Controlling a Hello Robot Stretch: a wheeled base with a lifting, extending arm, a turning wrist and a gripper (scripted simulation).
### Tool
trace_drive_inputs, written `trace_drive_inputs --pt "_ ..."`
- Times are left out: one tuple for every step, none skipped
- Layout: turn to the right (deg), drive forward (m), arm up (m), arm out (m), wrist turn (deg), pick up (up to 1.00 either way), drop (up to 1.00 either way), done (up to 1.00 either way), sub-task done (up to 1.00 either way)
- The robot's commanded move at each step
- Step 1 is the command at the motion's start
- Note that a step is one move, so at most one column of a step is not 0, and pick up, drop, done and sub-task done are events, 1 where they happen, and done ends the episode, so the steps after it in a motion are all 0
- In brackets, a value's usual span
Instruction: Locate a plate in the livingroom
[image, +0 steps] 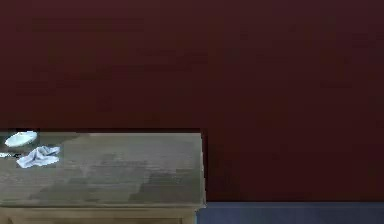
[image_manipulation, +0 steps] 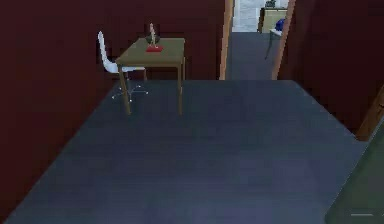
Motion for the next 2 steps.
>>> trace_drive_inputs --pt "45.0 0.00 0.00 0.00 0.0 0.00 0.00 0.00 0.00" --pt "45.0 0.00 0.00 0.00 0.0 0.00 0.00 0.00 0.00"
